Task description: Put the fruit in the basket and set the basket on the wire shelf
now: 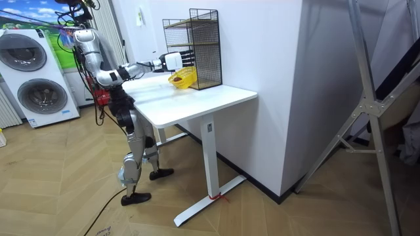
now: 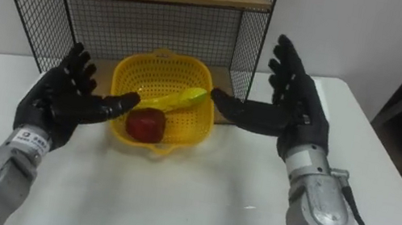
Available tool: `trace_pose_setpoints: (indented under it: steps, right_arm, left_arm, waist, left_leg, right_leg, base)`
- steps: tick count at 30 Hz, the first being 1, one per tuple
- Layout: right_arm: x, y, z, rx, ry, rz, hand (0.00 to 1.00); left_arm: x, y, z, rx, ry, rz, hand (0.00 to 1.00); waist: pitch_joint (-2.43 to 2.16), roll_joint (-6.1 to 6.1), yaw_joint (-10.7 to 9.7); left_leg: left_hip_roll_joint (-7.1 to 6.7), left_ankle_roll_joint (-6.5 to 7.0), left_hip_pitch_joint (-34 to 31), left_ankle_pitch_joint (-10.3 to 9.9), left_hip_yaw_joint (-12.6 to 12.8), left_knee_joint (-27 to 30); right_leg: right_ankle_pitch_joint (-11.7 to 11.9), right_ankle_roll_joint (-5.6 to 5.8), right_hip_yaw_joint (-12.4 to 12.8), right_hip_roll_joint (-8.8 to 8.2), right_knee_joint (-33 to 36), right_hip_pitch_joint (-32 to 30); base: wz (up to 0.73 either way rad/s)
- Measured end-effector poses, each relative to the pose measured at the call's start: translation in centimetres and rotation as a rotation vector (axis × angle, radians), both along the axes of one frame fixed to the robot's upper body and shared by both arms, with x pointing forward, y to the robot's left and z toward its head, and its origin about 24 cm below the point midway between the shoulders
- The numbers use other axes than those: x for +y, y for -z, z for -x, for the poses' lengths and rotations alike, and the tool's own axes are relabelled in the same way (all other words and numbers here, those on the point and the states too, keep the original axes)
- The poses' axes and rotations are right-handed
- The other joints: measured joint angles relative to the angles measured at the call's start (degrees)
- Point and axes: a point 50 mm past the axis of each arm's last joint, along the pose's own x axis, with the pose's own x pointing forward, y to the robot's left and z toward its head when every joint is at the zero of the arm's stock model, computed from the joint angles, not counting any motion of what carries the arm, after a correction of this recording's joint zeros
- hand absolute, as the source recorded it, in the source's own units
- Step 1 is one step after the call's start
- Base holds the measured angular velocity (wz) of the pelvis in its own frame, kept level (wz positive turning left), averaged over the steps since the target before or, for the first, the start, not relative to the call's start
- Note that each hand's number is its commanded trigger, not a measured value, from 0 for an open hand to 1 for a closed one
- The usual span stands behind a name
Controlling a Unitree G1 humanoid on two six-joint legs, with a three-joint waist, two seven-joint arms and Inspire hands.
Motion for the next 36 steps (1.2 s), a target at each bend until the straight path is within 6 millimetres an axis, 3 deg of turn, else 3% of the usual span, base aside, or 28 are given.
trace_pose_setpoints:
  steps: [2,7,14,20,23,24,26,28,30,32,36]
  right_arm:
    - [-0.8,-0.4,1.0,-0.039,0.051,-0.007,0.0]
    - [-2.6,-1.6,1.8,-0.139,0.177,-0.011,0.0]
    - [-3.9,-2.1,2.3,-0.188,0.267,0.002,0.0]
    - [-4.8,-2.3,3.2,-0.232,0.378,0.007,0.0]
    - [-5.8,-2.6,3.9,-0.257,0.453,0.025,0.0]
    - [-6.3,-2.6,4.1,-0.262,0.491,0.027,0.0]
    - [-6.9,-2.9,4.5,-0.272,0.525,0.045,0.0]
    - [-7.7,-3.1,4.8,-0.284,0.566,0.066,0.0]
    - [-8.3,-3.8,5.2,-0.326,0.618,0.096,0.0]
    - [-9.2,-4.1,6.1,-0.358,0.694,0.128,0.0]
    - [-11.8,-4.7,8.6,-0.377,0.913,0.184,0.0]
  left_arm:
    - [0.9,0.3,1.0,0.001,-0.04,-0.004,0.0]
    - [3.3,0.3,2.4,-0.028,-0.164,-0.029,0.0]
    - [4.6,-1.3,2.5,-0.129,-0.244,-0.053,0.0]
    - [7.3,-3.0,3.4,-0.214,-0.451,-0.096,0.0]
    - [8.6,-5.2,3.9,-0.314,-0.569,-0.114,0.0]
    - [9.0,-6.2,4.1,-0.37,-0.611,-0.14,0.0]
    - [9.5,-7.7,4.5,-0.438,-0.672,-0.196,0.0]
    - [10.2,-8.5,5.2,-0.471,-0.764,-0.236,0.0]
    - [11.0,-8.6,5.7,-0.464,-0.851,-0.237,0.0]
    - [12.1,-8.9,6.6,-0.471,-0.959,-0.257,0.0]
    - [14.9,-10.4,9.9,-0.525,-1.259,-0.396,0.0]
  waist:
    - [-0.18,0.4,-0.1]
    - [0.36,0.95,-0.1]
    - [0.47,0.87,0.3]
    - [0.59,0.91,0.4]
    - [0.79,1.26,0.3]
    - [0.97,0.98,0.3]
    - [0.81,1.2,0.3]
    - [0.11,0.17,0.7]
    - [-0.22,0.25,1.3]
    - [-0.28,0.5,1.8]
    - [0.03,1.16,1.7]
  left_leg:
    - [-0.04,0.01,0.0,0.0,0.0,0.0]
    - [0.04,-0.01,-0.1,0.0,0.2,0.0]
    - [0.18,0.01,-1.3,-0.3,0.1,0.4]
    - [0.13,-0.09,-1.8,-0.3,0.1,1.1]
    - [1.9,-0.69,-5.5,-4.9,0.9,10.1]
    - [2.97,-0.44,-6.2,-7.6,2.3,14.9]
    - [3.26,-0.55,-6.0,-9.5,2.2,15.0]
    - [2.12,0.34,-5.0,-8.3,1.6,10.9]
    - [1.2,0.59,-4.1,-7.2,1.7,9.1]
    - [1.09,0.68,-3.9,-6.7,2.0,8.2]
    - [0.5,0.65,-3.9,-6.0,1.5,7.2]
  right_leg:
    - [0.0,0.02,-0.1,-0.04,0.0,0.0]
    - [-0.1,0.05,-0.2,-0.62,-0.1,-0.2]
    - [-0.1,0.02,0.0,0.1,0.1,-1.1]
    - [-0.1,-0.04,-0.8,-0.52,-0.1,-1.3]
    - [-0.7,-0.15,-1.9,0.19,0.4,-1.4]
    - [-1.3,-0.13,-2.1,0.29,1.3,-1.6]
    - [-1.9,0.1,-2.7,0.89,2.3,-1.7]
    - [-1.9,0.54,-2.3,0.83,2.2,-2.4]
    - [-1.4,0.71,-1.4,0.64,1.5,-2.2]
    - [-0.9,0.62,-1.5,0.56,1.0,-2.2]
    - [-0.9,0.64,-2.0,0.21,1.0,-2.6]
  base:
    - [0.0]
    - [-0.01]
    - [0.0]
    - [0.01]
    - [0.1]
    - [0.11]
    - [0.19]
    - [0.1]
    - [0.0]
    - [0.0]
    - [0.05]
